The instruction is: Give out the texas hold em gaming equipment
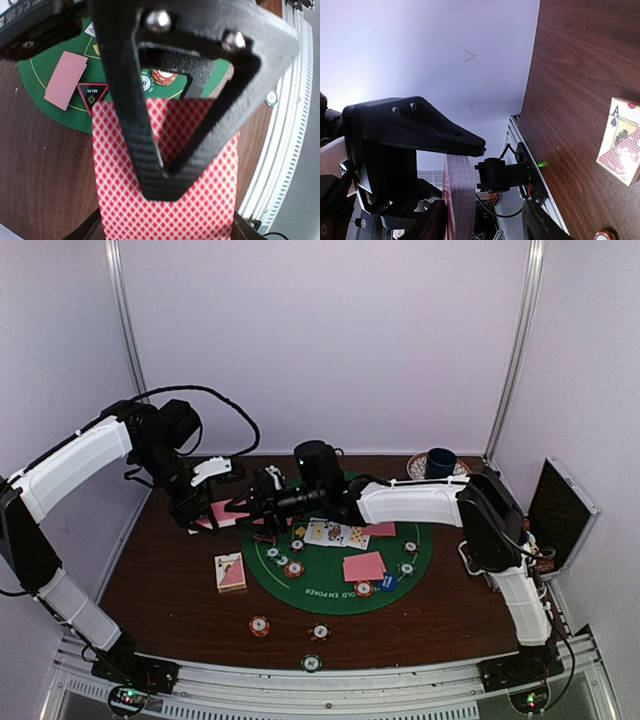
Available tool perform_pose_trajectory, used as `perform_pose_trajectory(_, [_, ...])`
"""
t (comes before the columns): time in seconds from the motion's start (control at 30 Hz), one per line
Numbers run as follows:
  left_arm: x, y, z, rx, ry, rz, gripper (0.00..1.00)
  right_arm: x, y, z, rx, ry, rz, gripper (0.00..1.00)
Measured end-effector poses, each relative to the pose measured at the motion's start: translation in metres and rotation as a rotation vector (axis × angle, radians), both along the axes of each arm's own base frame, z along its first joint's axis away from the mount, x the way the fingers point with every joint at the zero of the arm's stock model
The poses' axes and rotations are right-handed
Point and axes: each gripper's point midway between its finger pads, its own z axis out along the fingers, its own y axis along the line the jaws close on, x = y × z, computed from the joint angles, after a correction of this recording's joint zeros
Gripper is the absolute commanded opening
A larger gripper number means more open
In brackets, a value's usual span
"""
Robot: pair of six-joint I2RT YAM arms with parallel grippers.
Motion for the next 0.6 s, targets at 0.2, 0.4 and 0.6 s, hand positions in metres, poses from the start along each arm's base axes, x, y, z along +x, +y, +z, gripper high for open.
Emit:
perform_pose_trajectory(0.2, [0.000,0.000,0.000,0.000,0.000,0.000,0.00,0.001,-0.005,0.001,0.000,-0.002,0.002,0.48])
perform_pose_trajectory(0.4, [0.000,0.000,0.000,-0.002,-0.001,0.000,0.00,0.000,-0.008,0.012,0.011,-0.003,0.006,0.30])
perform_pose_trajectory(0.6, [0.000,0.000,0.000,-0.002,-0.002,0.000,0.00,0.003,-0.014,0.028,0.026,-0.004,-0.002,0.23])
